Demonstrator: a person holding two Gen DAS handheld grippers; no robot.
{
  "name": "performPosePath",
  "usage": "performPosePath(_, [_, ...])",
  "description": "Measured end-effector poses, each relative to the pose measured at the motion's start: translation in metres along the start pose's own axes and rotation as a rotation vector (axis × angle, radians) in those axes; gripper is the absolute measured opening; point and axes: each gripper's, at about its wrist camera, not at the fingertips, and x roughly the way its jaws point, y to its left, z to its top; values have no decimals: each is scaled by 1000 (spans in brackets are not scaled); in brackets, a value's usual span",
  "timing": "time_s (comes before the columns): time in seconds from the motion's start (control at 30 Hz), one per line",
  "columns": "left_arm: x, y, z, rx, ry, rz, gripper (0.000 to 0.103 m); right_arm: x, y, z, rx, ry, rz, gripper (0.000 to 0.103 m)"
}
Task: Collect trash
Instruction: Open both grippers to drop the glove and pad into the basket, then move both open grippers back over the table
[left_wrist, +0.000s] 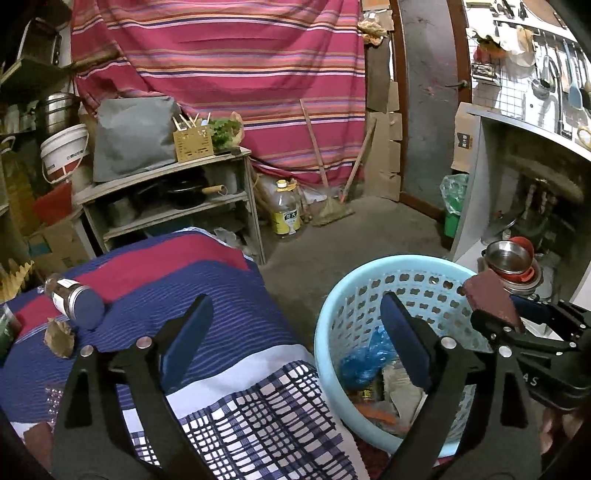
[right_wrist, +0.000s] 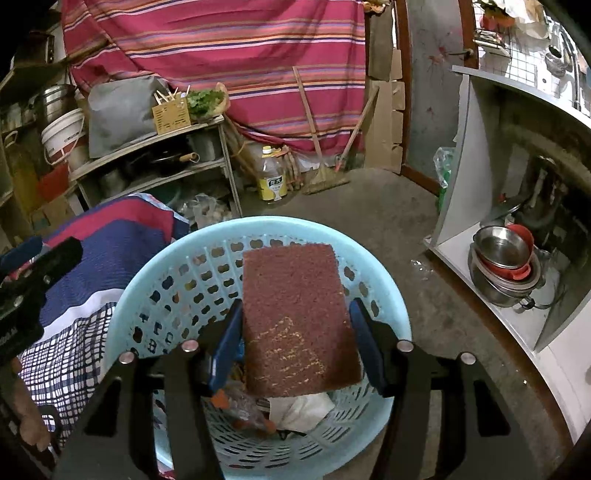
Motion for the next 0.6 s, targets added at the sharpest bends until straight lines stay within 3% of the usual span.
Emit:
performPosePath(0.33, [-3, 4, 0, 5, -3, 17, 90, 1, 13, 4, -15, -15, 5, 59])
performPosePath(0.43, [-5, 8, 0, -1, -4, 23, 90, 1, 15, 8, -12, -31, -3, 76])
performPosePath(0.6, [-10, 17, 0, -6, -10, 39, 91, 0, 24, 11, -8, -32, -2, 78])
